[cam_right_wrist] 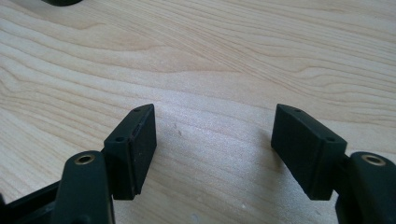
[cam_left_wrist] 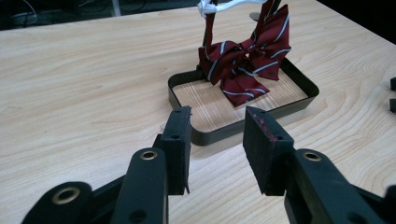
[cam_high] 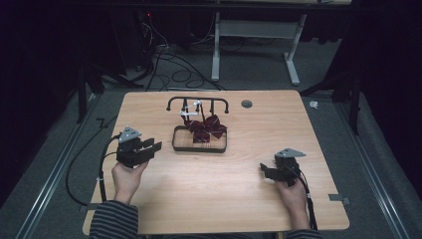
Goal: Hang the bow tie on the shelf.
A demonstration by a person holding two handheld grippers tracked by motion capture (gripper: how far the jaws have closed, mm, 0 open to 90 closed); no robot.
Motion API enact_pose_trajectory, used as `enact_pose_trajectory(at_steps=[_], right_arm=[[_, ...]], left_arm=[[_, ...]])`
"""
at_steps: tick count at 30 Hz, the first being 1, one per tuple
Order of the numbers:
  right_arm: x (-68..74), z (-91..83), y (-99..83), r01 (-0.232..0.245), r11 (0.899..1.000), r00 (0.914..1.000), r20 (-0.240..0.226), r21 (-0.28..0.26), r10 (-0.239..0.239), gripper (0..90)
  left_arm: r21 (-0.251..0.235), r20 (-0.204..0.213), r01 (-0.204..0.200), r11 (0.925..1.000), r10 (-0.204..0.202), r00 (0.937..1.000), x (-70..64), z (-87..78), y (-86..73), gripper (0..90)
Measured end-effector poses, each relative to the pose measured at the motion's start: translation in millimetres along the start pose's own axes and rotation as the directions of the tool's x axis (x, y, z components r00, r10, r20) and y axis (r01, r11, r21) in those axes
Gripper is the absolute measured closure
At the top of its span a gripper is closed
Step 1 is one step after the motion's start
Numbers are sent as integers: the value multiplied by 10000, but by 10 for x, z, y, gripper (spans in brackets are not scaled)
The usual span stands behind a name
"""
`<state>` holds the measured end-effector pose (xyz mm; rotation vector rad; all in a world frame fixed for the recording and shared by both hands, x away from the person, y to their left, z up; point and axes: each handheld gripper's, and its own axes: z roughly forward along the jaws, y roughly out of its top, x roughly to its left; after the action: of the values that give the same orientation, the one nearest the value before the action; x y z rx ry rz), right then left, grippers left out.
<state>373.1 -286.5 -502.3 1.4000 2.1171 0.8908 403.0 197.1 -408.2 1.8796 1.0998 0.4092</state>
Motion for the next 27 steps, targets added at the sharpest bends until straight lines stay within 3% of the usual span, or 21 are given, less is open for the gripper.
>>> enact_pose_trajectory(at_steps=[8, 18, 27], right_arm=[[1, 0, 0, -19, 10000, 10000, -1, 3, 19, 325], [0, 0, 0, 3, 10000, 10000, 1, 0, -3, 324], [0, 0, 0, 1, 10000, 10000, 0, 1, -1, 324]], left_arm=[[152, 91, 256, 9996, -258, 9996, 29, 42, -102, 615], [404, -110, 489, 9980, -485, 9988, 81, 90, -198, 615], [736, -168, 435, 9963, -424, 9990, 80, 194, -283, 611]])
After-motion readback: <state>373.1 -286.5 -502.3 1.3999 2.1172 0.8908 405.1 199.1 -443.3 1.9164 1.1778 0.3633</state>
